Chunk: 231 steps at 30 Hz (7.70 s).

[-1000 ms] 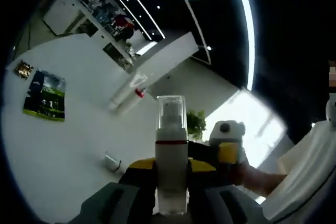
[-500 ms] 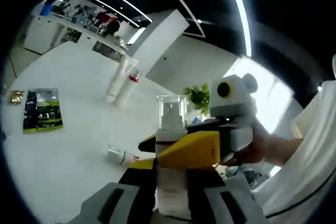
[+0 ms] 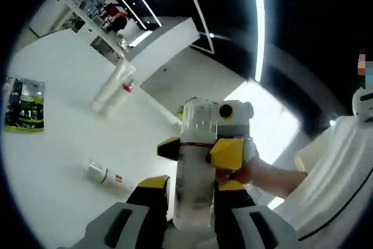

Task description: Arrange the skincare products in the storage area until every visible bottle or jar stands upright without overlapping.

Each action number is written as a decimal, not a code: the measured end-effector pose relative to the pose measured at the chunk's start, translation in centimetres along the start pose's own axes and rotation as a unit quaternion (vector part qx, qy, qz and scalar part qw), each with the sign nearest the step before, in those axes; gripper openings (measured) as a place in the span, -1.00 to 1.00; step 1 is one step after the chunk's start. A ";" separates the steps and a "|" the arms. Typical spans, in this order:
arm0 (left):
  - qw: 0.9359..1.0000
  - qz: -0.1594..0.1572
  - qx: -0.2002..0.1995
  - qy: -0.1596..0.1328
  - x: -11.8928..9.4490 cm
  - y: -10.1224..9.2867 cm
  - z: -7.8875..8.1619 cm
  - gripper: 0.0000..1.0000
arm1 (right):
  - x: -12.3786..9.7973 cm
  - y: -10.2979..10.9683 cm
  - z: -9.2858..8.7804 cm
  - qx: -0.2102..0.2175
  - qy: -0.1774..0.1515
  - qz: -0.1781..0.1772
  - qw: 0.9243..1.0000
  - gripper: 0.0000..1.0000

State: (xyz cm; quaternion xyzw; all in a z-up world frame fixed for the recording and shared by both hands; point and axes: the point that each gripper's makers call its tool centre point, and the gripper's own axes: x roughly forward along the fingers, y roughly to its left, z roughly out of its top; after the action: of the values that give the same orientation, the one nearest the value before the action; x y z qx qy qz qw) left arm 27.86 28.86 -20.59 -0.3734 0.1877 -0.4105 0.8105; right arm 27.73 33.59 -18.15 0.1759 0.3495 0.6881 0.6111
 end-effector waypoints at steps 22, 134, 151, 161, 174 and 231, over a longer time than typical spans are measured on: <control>1.000 -0.006 -0.019 0.006 -0.3 0.2 -0.3 -0.50 | 0.3 -1.3 -0.5 0.021 0.026 -0.033 0.999 -0.51; 0.966 0.174 0.182 0.065 -1.0 5.0 -1.3 -0.55 | 0.1 -4.4 0.5 0.032 -0.063 -0.193 0.979 -0.54; 0.993 -0.023 0.098 0.057 0.6 -1.4 -2.2 -0.37 | -1.8 3.0 0.9 -0.131 0.028 0.061 0.989 -0.59; 0.991 -0.028 0.106 0.076 0.6 -1.6 -3.0 -0.47 | -1.1 2.6 0.2 -0.131 0.059 0.052 0.988 -0.58; 0.982 0.133 0.126 0.037 -1.1 3.9 -0.5 -0.48 | 1.2 -1.6 0.6 -0.077 0.017 -0.119 0.990 -0.51; 0.814 0.442 0.276 0.257 -14.2 17.5 -0.8 -0.02 | -4.7 -11.8 10.6 -0.126 -0.098 -0.328 0.931 -0.58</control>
State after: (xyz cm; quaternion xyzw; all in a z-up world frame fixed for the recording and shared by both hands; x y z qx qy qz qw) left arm 28.15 46.60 -34.40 0.1083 0.4128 -0.1232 0.8959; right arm 44.18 32.01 -18.18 0.0398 0.2363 0.4674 0.8510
